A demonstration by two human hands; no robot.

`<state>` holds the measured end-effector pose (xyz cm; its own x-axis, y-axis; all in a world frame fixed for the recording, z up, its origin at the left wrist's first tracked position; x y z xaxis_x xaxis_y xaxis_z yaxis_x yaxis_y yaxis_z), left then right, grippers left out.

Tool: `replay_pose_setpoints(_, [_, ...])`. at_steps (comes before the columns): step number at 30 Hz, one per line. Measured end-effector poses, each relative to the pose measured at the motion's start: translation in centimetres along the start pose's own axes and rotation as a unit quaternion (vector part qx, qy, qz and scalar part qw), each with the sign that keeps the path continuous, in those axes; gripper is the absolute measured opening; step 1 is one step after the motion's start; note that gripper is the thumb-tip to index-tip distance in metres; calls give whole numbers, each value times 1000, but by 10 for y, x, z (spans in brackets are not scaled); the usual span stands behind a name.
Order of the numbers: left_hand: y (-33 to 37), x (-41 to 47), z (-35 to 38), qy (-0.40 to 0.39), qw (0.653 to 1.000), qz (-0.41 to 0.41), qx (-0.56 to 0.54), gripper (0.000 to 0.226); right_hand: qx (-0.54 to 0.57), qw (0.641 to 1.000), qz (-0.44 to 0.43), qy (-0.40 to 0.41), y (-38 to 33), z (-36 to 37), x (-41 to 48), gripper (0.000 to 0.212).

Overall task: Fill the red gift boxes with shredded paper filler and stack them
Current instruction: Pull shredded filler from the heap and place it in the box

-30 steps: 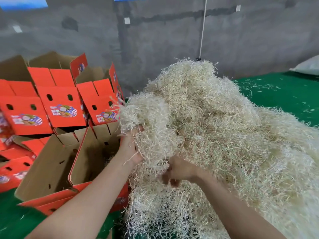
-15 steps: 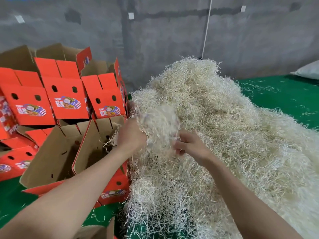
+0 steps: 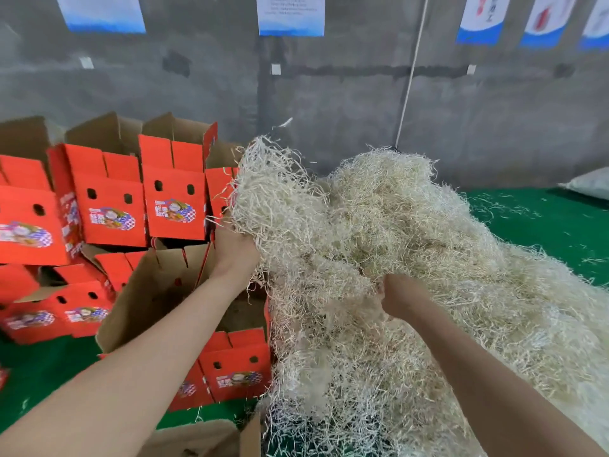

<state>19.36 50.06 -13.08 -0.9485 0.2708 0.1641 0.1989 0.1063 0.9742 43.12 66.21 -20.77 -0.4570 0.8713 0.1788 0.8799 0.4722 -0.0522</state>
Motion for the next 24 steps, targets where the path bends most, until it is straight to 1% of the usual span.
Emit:
replay_pose_setpoints(1, [0, -1, -5, -9, 999, -16, 31, 30, 3, 999, -11, 33, -13, -13, -1, 51])
replay_pose_setpoints(2, [-2, -3, -11, -6, 998, -52, 20, 34, 59, 996, -24, 55, -28, -22, 1, 72])
replay_pose_setpoints(3, [-2, -3, -15, -10, 999, -49, 3, 35, 168, 984, -27, 54, -46, -33, 0, 87])
replay_pose_setpoints(4, [1, -12, -15, -46, 996, -57, -43, 30, 293, 955, -24, 28, -64, -43, -2, 90])
replay_pose_setpoints(5, [6, -17, -16, -81, 995, -23, -59, 29, 402, 915, -25, -1, -83, -49, -6, 78])
replay_pose_setpoints(6, [10, -26, -19, -98, 991, -16, -90, 35, 456, 889, -27, -25, -99, -50, -10, 54])
replay_pose_setpoints(7, [13, -30, -24, -91, 990, -3, -109, 40, 455, 889, -39, -31, -110, -45, -14, 35])
replay_pose_setpoints(8, [17, -32, -29, -94, 987, -22, -130, 40, 405, 912, -57, -32, -118, -34, -18, 27])
replay_pose_setpoints(9, [18, -30, -35, -88, 984, -30, -155, 38, 328, 941, -78, -39, -120, -20, -22, 21])
replay_pose_setpoints(10, [21, -26, -42, -85, 983, -47, -156, 35, 248, 962, -94, -60, -116, -2, -27, 18])
replay_pose_setpoints(11, [21, -21, -49, -82, 984, -58, -145, 32, 181, 974, -97, -97, -108, 19, -31, 24])
replay_pose_setpoints(12, [22, -16, -59, -71, 989, -63, -115, 31, 137, 977, -80, -144, -96, 38, -35, 35])
replay_pose_setpoints(13, [20, -12, -68, -80, 990, -70, -96, 33, 116, 977, -61, -167, -83, 48, -36, 45])
replay_pose_setpoints(14, [20, -12, -75, -105, 987, -74, -99, 34, 115, 980, -39, -155, -74, 49, -34, 49])
replay_pose_setpoints(15, [20, -10, -83, -113, 984, -74, -118, 34, 120, 986, -23, -110, -70, 40, -30, 48])
replay_pose_setpoints(17, [21, -6, -102, -123, 976, -50, -170, 28, 160, 987, 19, 21, -69, 7, -20, 44])
replay_pose_setpoints(18, [23, -8, -111, -132, 969, -54, -203, 24, 199, 975, 33, 89, -72, -14, -18, 42])
replay_pose_setpoints(19, [25, -8, -121, -146, 961, -49, -230, 17, 245, 958, 37, 147, -78, -35, -18, 39])
replay_pose_setpoints(20, [28, -9, -130, -161, 955, -41, -245, 8, 303, 937, 36, 171, -87, -52, -20, 35])
replay_pose_setpoints(21, [33, -11, -138, -180, 952, -31, -247, 6, 396, 905, 30, 152, -100, -65, -24, 29])
replay_pose_setpoints(22, [34, -12, -146, -185, 956, -19, -228, 14, 518, 851, 29, 86, -119, -76, -32, 27])
replay_pose_setpoints(23, [33, -12, -152, -190, 961, -14, -203, 31, 632, 774, 26, -14, -144, -86, -45, 32])
replay_pose_setpoints(24, [28, -11, -159, -172, 972, -30, -158, 48, 706, 699, 20, -116, -168, -93, -59, 42])
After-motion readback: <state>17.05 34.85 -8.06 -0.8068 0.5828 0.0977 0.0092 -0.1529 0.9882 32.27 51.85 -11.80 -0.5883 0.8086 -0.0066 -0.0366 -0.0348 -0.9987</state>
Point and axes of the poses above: each hand's wrist, its own x-axis towards the middle knuckle, its own z-axis out of the palm, y = z × x, the point moved 5 cm from there along x, towards the middle knuckle, and after that the axes turned 12 degrees about y, right-handed, at the moved point
